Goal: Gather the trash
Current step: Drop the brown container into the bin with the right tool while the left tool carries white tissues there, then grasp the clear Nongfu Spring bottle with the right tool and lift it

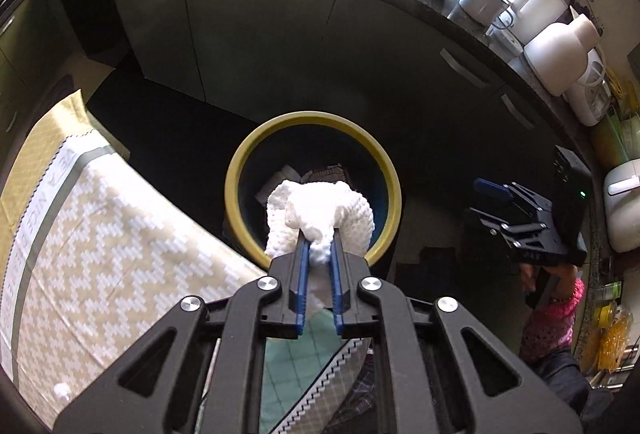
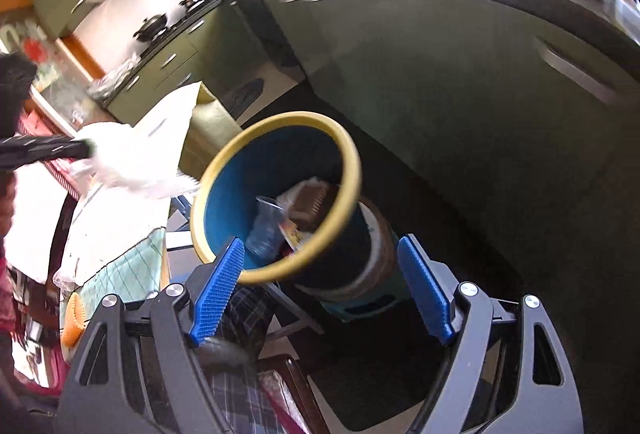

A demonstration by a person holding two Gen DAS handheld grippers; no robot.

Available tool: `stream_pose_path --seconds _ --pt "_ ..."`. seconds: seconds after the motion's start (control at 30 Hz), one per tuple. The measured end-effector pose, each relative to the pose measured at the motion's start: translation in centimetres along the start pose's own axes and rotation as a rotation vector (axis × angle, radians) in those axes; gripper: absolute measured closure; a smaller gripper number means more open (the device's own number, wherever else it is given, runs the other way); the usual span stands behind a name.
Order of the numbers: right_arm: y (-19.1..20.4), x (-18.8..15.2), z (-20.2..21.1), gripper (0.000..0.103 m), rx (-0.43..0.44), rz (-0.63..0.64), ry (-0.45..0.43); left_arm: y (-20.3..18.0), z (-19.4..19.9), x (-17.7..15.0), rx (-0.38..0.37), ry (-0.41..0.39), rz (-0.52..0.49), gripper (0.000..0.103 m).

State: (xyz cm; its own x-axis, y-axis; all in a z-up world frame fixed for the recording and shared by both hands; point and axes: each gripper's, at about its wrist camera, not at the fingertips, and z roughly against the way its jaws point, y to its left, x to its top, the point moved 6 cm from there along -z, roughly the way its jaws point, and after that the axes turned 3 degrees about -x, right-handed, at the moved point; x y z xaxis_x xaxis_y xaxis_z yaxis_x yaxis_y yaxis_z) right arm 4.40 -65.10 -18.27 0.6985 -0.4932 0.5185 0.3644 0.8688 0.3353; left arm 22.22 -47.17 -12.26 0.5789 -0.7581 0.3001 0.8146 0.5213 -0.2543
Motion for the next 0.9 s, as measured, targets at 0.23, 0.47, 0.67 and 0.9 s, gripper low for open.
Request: stream_pose_path --seconds 0.23,0.47,0.67,0.9 --pt "-0.9 -1.1 1.8 0.024 0.008 0.006 0.002 -1.2 -3.9 1.8 0.037 0.028 -0.015 0.053" --pt "4.3 -0.2 0.4 0.024 0.065 0.114 0.043 1.2 3.4 -3.8 0.111 0.000 0.027 0.053" --pt "16.9 -0.2 -1.9 0.024 0.209 0.288 0.193 6.4 13.1 -13.5 0.241 -0.078 0.169 0.047" --pt "35.5 -3.9 -4.4 0.024 0.363 0.416 0.434 14.0 22.6 -26.0 0.387 -0.210 0.426 0.042"
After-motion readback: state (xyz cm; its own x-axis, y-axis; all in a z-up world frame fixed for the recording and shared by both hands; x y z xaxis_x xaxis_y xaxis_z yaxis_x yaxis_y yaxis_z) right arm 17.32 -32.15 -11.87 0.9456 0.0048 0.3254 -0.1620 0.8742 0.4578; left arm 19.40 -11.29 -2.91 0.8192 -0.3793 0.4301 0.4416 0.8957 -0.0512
